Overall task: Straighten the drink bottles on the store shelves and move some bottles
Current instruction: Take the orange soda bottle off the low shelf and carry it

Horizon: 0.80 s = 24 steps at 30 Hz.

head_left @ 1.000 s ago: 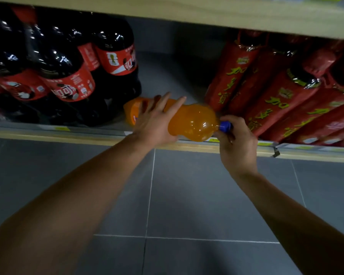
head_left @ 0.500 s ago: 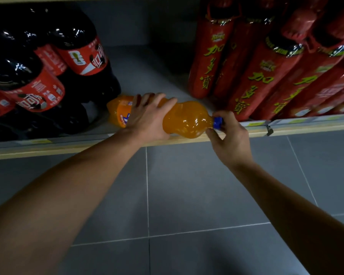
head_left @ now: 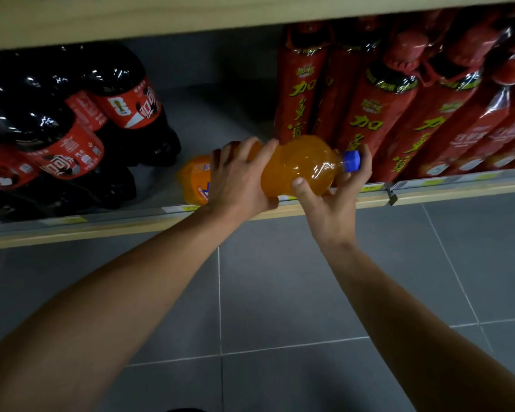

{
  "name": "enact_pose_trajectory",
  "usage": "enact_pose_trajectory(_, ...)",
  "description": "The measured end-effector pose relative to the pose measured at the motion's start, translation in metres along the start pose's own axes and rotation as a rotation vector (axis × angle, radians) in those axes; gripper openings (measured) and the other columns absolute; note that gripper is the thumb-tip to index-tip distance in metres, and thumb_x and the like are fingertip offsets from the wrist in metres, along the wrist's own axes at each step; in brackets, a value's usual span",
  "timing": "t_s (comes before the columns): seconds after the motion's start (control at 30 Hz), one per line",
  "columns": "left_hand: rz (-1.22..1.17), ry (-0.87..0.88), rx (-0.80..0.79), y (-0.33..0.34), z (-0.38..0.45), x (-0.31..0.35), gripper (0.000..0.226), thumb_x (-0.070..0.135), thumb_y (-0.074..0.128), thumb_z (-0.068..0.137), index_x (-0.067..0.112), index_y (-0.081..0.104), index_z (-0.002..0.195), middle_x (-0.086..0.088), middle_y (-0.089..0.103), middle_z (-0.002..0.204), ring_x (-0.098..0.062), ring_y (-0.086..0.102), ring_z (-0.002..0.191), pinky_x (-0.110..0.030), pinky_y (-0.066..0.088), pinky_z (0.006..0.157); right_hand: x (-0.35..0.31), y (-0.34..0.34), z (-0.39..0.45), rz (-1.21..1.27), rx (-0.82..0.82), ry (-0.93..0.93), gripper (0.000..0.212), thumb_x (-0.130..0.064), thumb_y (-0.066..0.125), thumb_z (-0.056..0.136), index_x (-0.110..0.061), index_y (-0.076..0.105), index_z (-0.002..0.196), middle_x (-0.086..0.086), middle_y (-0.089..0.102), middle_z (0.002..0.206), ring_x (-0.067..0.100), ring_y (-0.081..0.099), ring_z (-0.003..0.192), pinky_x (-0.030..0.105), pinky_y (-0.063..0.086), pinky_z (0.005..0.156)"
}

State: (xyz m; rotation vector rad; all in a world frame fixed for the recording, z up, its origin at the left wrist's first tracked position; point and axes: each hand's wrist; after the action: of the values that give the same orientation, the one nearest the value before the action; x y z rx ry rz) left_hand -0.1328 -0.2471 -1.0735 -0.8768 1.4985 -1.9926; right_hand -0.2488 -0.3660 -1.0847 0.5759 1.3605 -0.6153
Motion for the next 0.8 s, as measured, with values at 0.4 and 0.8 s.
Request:
enact_pose_trajectory(0.4,0.028,0.043,-0.057,0.005,-0.006,0.035,0.114,0.060,0.083,0.057,0.039,0.022,0.151,-0.002,0.040,0.145,-0.036,0.040,0.125,-0.055,0.038,0.101,0.005,-0.036,0.010,-0.352,-0.005,-0.106,0.082,-0.045,0.077,0.069,-0.034,0.041,0.142,0.004,0.048,0.136,0.015,0.051,0.118,0.031,0.050,0.097)
enact_pose_trajectory(0.8,-0.058,0.086,-0.211,0.010,0.009,0.032,0.113,0.060,0.085,0.055,0.040,0.021,0.147,0.000,0.040,0.145,-0.031,0.047,0.126,-0.058,0.044,0.098,0.026,-0.043,0.012,-0.285,0.121,-0.061,0.092,-0.041,0.076,0.078,-0.029,0.025,0.153,0.005,0.039,0.146,0.016,0.043,0.130,0.042,0.046,0.105)
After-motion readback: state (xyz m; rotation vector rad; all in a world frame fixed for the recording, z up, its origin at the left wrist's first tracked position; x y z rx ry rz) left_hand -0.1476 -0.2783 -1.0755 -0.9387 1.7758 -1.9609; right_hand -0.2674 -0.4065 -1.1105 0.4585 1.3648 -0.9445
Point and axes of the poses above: each hand's wrist, its own z-axis towards the middle knuckle, its own y-axis out of the palm, x = y × z
